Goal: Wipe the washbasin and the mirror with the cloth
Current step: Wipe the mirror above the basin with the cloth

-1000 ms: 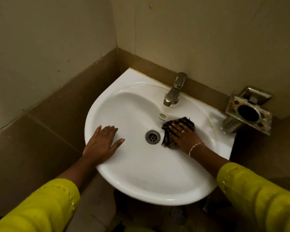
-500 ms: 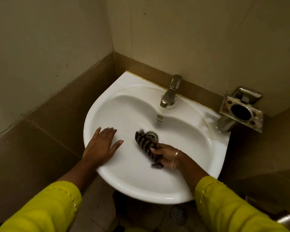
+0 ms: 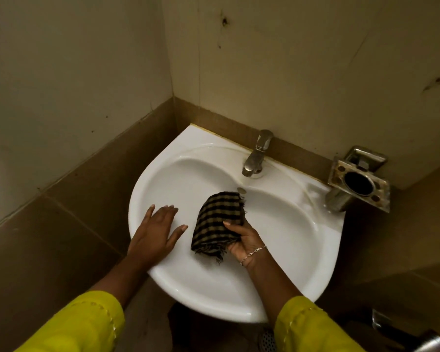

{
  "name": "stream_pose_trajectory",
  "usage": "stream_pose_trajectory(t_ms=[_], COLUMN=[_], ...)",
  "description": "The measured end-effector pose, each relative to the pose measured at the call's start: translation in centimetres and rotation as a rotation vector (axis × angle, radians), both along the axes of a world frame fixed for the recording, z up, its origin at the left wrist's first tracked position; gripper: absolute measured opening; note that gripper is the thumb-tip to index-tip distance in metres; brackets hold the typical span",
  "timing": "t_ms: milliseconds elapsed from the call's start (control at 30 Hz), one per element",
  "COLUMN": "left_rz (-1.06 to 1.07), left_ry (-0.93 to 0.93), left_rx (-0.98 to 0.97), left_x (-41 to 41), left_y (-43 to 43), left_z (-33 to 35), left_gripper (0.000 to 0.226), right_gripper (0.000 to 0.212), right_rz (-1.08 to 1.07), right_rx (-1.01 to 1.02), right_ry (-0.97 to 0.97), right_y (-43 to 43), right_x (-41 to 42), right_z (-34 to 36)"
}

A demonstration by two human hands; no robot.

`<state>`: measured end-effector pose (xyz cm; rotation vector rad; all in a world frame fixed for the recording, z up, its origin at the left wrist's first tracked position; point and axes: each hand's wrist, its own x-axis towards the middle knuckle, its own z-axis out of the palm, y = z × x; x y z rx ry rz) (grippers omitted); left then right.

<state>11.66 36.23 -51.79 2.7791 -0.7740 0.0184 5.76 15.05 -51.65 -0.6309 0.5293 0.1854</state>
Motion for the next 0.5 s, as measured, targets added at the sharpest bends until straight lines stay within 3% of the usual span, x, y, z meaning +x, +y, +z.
stream_pose_trajectory(t_ms=[100,200,233,333,367,433,500], left_rz=[0.012,0.005,0.0,0.005,0.011,0.016,0.024], left_ry=[0.005,0.008,0.005,-0.054,-0.091,-0.178,-0.283], left_rx=[0.006,0.04,0.05,0.006,-0.033,-0.102,-0.156], left_x=[0.0,-0.1,-0.2,-0.2,0.0,1.1,2.4], left_y=[0.0,-0.1,-0.1,0.0,-0.2,-0.9,-1.8], left_z=[0.1,0.5,0.6,1.7,2.6,5.1,8.6], left_gripper=[0.077,0.076,0.075,0.07,0.069,0.067,0.065], right_gripper=[0.046,0.085,0.084,0.037,0.032,0.037,0.056], right_rz=[-0.032,-0.053,-0.05,-0.041,-0.043,-0.051,-0.06], right_rx=[0.033,0.06,0.068,0.06,0.069,0.085,0.102], right_ry=[-0.038,-0.026,-0.031,-0.058,-0.071,-0.137,-0.207], right_y=[0.9,1.9,2.1,2.5,2.7,3.0,3.5], right_x=[0.2,0.7,0.8,1.2,1.6,2.4,3.2], right_z=[0.8,1.3,1.6,3.2,3.8,5.3,7.6])
